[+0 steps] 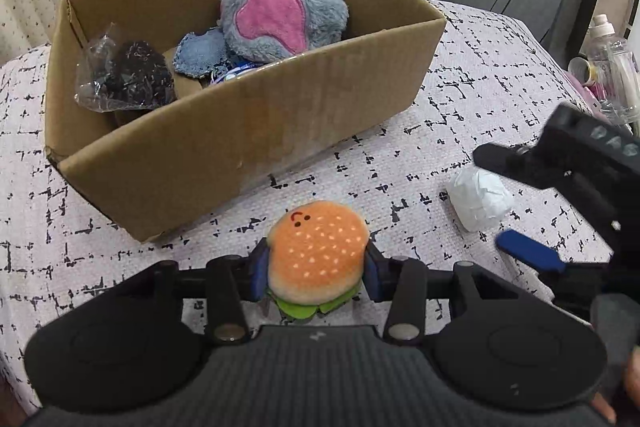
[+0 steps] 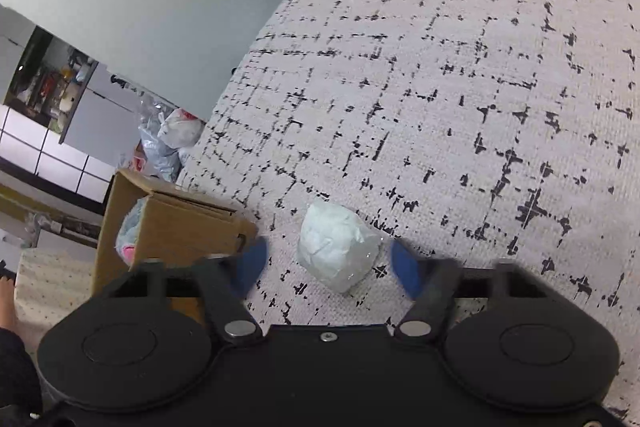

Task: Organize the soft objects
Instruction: 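Close left gripper on burger plush while right gripper grasps white tissue pack, then carry burger plush with left gripper while right gripper carries white pack to box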

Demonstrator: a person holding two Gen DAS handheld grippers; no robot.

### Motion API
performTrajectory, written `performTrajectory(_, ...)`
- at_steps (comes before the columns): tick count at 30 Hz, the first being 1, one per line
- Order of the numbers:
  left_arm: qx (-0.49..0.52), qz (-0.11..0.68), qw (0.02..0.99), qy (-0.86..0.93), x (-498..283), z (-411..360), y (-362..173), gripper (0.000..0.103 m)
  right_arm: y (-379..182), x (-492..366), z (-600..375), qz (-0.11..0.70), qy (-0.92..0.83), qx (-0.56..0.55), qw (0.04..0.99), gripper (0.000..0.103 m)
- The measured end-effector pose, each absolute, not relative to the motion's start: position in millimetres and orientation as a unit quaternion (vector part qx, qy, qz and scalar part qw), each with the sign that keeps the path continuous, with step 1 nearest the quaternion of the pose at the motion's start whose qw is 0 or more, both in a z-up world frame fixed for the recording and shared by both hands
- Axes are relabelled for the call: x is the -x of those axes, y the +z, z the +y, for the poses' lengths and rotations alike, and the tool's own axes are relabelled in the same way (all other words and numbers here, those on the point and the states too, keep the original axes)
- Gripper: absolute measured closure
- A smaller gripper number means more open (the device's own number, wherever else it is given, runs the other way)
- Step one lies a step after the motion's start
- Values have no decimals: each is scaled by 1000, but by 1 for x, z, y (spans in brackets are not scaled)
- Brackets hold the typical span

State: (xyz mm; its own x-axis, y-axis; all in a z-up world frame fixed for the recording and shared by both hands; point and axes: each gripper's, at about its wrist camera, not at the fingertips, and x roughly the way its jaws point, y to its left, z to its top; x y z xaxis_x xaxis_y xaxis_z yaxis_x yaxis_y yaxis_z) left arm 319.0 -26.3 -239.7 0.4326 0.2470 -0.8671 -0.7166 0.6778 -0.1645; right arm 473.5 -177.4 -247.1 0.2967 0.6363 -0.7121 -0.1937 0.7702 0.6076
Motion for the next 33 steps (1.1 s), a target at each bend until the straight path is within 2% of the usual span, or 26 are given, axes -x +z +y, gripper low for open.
performTrajectory(1, 268, 442, 802, 299, -319, -26, -240, 59, -248, -474, -178, 535, 268, -210, 774, 68)
performTrajectory(3, 269, 443, 802, 298, -320, -27, -239, 59, -245, -472, -181, 531, 265, -212, 776, 69)
performTrajectory(16, 269, 432, 829, 232, -301, -35, -200, 59, -192, -449, -198, 477, 274, -212, 808, 69)
performTrajectory(33, 262, 382, 854, 235, -268, 6, -138, 59, -141, -419, -178, 420, 308, -221, 824, 69)
